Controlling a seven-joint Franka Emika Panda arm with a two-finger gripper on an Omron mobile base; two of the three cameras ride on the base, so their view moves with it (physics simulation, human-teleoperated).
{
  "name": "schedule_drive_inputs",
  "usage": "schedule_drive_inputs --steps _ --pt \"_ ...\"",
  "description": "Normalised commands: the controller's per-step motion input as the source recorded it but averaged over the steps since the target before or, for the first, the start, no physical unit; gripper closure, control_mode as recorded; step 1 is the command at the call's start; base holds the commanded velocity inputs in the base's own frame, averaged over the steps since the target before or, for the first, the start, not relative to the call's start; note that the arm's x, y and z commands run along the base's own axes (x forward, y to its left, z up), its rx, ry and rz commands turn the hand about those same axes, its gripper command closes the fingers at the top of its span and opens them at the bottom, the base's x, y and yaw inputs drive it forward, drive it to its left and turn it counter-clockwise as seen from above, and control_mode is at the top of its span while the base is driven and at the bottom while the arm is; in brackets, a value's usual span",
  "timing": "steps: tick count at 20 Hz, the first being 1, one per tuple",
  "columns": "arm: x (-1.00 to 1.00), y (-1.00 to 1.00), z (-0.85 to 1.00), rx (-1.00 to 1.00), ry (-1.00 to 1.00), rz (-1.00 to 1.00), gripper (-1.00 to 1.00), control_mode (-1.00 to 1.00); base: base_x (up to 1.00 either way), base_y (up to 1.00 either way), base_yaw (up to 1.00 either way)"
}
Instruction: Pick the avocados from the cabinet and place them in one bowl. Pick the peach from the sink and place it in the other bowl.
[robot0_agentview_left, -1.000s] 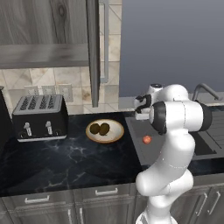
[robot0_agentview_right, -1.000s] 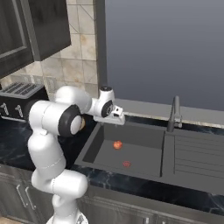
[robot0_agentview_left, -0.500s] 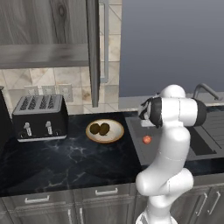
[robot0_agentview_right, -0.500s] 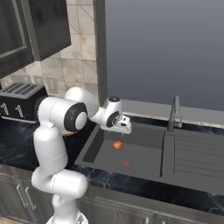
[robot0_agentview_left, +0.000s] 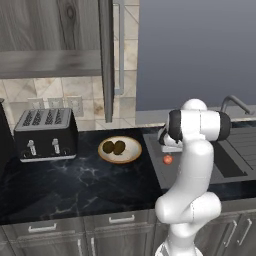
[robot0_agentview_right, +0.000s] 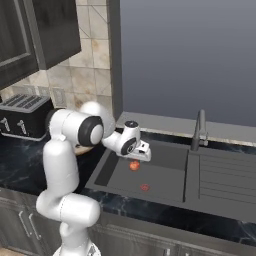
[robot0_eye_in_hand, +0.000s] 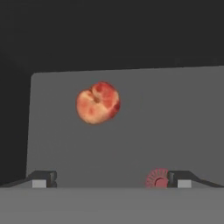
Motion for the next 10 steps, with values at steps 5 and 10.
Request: schedule_drive_inputs --steps 5,10 --pt "-0.01 0.03 -0.28 0.00 -0.08 -0.03 -1.00 -1.00 0.00 0.00 0.00" --pt "0.11 0.04 -0.11 0.00 -0.08 -0.02 -1.00 -1.00 0.00 0.00 0.00"
